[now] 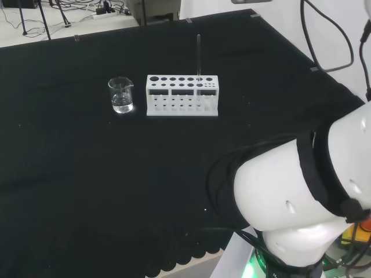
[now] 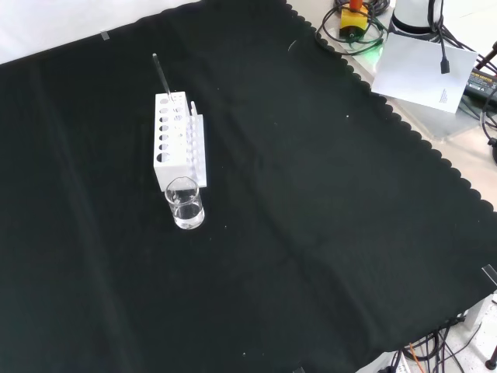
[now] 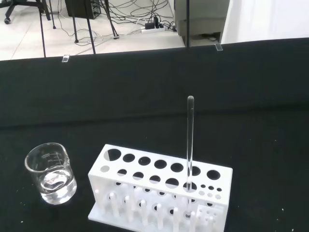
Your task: Take the glass rod from the white test tube rack.
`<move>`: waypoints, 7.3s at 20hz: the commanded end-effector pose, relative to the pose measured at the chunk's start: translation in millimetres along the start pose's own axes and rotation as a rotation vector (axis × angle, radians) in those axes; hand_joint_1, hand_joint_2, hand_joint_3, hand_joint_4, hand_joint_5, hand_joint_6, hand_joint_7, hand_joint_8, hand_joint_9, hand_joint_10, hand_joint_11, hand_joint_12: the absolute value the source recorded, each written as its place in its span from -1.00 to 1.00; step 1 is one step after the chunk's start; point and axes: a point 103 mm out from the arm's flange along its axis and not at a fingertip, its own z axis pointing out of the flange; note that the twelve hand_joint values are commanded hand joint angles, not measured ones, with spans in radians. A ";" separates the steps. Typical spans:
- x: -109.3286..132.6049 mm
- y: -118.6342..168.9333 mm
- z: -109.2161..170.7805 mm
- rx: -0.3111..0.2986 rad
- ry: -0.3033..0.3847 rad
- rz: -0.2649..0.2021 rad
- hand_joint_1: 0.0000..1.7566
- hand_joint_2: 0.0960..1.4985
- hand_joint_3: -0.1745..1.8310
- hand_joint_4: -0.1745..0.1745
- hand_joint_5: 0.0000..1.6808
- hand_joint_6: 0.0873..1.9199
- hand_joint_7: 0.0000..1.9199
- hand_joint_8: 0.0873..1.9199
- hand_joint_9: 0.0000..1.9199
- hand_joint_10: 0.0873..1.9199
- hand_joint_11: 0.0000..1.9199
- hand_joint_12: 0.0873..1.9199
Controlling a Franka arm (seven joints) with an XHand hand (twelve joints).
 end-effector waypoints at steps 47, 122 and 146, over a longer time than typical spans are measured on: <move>-16.2 135.8 161.9 0.192 -0.002 -0.081 -0.30 0.23 -0.19 -1.00 -0.80 -1.00 -0.88 -0.04 -0.67 -0.08 -0.89 0.48; -2.6 131.5 140.1 -0.098 -0.138 -0.115 0.49 -0.18 -0.04 -1.00 0.25 -0.18 0.23 0.20 0.69 -0.09 0.71 -0.26; -2.2 85.7 64.1 -0.098 -0.156 -0.067 0.49 -0.15 -0.08 -1.00 0.25 -0.21 0.22 0.20 0.74 -0.13 0.73 -0.28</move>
